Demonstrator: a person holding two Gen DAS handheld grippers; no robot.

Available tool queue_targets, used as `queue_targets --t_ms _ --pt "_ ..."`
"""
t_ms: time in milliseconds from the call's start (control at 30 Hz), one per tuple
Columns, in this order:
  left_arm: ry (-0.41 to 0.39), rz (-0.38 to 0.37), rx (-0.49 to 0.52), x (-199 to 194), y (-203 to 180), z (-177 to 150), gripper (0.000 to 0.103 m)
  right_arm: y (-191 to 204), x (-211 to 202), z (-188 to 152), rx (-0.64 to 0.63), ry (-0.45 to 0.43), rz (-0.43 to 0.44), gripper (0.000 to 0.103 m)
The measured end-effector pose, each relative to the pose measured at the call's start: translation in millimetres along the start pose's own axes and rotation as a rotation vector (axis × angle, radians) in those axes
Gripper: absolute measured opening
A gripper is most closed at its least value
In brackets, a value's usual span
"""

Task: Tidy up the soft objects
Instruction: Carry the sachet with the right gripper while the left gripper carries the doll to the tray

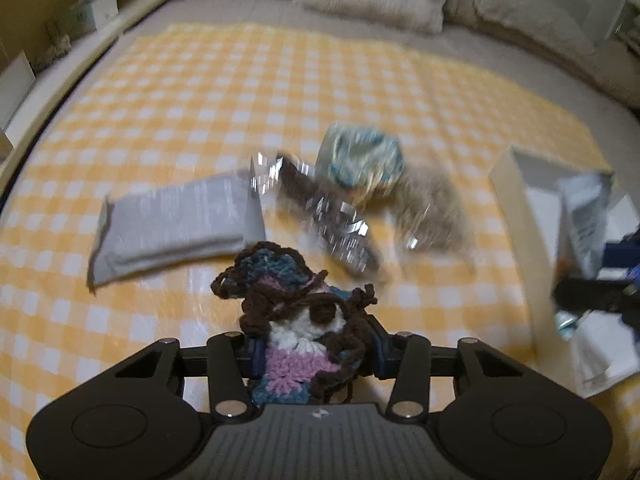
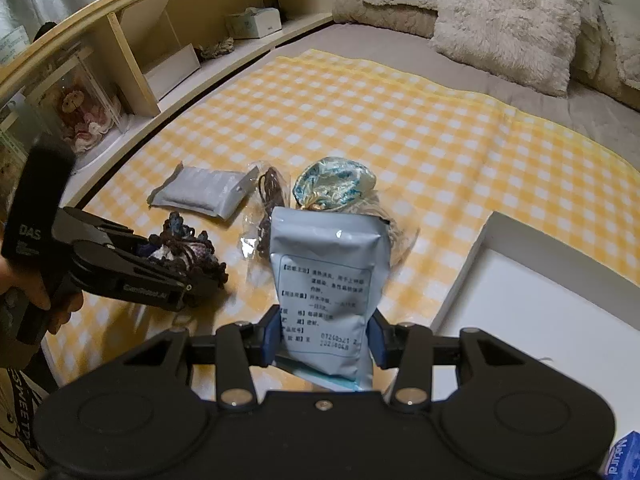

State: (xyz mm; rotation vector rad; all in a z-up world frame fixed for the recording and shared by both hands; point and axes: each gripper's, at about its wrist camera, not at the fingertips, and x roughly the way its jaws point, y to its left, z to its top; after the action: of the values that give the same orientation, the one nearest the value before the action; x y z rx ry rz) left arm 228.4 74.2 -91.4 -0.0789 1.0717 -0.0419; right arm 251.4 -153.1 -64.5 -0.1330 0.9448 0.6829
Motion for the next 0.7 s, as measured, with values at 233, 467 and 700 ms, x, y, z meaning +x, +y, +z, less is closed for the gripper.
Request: queue_targets --t_ms 233,467,700 --pt "-0.179 -0.045 -0.027 -48 -13 10 0.047 2 -21 2 0.021 -0.062 0.015 0.045" --pt "-0.31 -0.1 -0.011 -83 -40 14 0.047 -6 -55 0 0.062 -0.156 -0.001 0.045" --pt "-0.358 -0.16 0.031 -94 -73 11 0.048 -19 -88 -9 0.104 -0.236 -0.018 0.046"
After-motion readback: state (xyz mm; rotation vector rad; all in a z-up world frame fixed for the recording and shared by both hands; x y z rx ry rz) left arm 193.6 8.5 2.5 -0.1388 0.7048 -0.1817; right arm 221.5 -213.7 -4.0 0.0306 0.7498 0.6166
